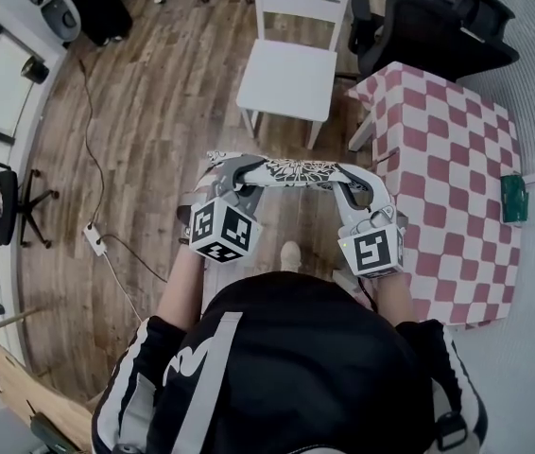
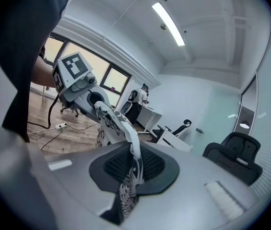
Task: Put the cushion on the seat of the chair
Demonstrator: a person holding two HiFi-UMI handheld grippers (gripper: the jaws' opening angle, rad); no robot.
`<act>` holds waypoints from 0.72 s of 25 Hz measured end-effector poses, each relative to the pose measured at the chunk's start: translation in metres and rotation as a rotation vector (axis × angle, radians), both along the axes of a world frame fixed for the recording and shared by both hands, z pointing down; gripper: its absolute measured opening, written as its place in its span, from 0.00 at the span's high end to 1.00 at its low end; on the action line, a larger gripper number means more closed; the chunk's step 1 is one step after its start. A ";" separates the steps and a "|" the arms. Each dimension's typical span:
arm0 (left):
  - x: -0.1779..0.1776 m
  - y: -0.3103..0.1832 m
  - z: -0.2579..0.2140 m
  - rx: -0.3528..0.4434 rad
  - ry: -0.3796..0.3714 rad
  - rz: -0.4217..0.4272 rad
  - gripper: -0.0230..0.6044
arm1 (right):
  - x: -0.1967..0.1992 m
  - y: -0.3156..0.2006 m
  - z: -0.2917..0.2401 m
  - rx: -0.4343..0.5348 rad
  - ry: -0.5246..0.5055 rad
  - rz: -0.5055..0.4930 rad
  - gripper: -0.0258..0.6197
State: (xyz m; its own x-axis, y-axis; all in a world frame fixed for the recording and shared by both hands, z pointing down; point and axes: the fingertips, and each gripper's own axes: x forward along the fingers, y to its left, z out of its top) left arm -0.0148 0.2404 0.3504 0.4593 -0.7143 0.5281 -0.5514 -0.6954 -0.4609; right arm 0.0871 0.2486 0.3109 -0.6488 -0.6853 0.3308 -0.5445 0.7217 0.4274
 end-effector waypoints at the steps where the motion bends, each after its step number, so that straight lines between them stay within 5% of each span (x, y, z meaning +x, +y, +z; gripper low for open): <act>1: 0.001 -0.004 0.001 -0.002 -0.001 -0.004 0.92 | 0.001 -0.004 0.000 -0.005 -0.005 -0.002 0.94; 18: -0.002 -0.042 -0.004 0.002 0.013 -0.004 0.92 | -0.002 -0.040 -0.003 -0.003 -0.007 0.002 0.94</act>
State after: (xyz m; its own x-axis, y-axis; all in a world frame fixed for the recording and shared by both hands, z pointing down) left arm -0.0167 0.1986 0.3468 0.4634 -0.7169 0.5209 -0.5599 -0.6925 -0.4550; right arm 0.0852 0.2084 0.3075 -0.6496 -0.6857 0.3283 -0.5492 0.7219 0.4211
